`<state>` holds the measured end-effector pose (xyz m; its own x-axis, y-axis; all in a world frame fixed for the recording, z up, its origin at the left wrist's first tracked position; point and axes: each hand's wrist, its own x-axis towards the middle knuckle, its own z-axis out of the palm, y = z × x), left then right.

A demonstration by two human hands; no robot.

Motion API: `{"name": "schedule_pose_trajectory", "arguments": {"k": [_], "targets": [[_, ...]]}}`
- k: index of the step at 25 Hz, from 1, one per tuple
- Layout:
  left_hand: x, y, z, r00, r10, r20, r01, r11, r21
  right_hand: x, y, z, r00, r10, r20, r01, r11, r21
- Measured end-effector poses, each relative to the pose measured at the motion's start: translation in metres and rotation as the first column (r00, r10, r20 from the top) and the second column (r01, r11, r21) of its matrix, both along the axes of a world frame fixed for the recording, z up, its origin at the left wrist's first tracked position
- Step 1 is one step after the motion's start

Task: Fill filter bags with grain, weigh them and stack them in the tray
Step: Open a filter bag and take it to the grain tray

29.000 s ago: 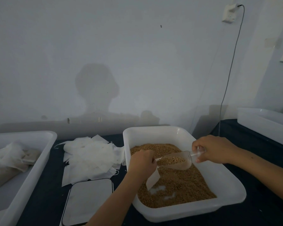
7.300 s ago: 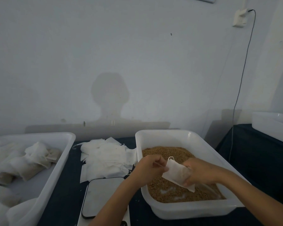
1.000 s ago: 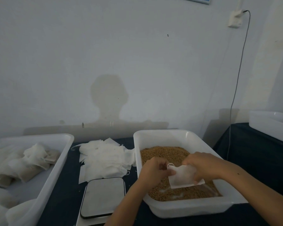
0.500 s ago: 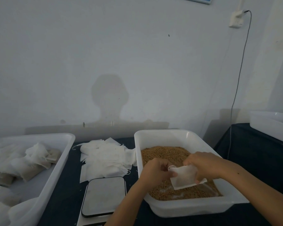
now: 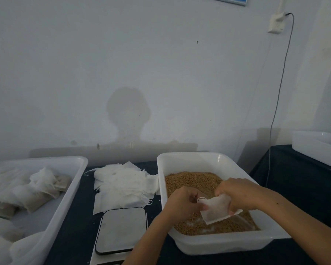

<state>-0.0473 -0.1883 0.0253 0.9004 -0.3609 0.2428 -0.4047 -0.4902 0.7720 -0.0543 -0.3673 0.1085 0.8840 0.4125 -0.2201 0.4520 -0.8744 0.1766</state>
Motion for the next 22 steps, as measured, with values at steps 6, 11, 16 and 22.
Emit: {"name": "schedule_pose_trajectory", "arguments": {"k": [6, 11, 16, 22], "targets": [[-0.001, -0.001, -0.001, 1.0, -0.023, 0.006, 0.023, 1.0, 0.018, 0.004, -0.004, -0.001, 1.0, 0.017, -0.015, -0.016, 0.998, 0.057], [-0.003, -0.002, 0.002, 1.0, 0.014, 0.0, -0.014, 0.998, -0.056, 0.005, -0.012, -0.015, 0.999, -0.004, -0.043, 0.014, 0.973, 0.23], [-0.002, 0.001, 0.013, 0.999, 0.026, -0.019, -0.029, 0.98, -0.199, 0.004, -0.021, -0.028, 0.973, -0.01, -0.229, 0.16, 0.745, 0.647], [-0.003, -0.001, 0.017, 0.999, -0.001, -0.033, -0.008, 0.959, -0.283, 0.001, 0.002, -0.051, 0.921, -0.132, -0.366, 0.38, 0.505, 0.775]]}}
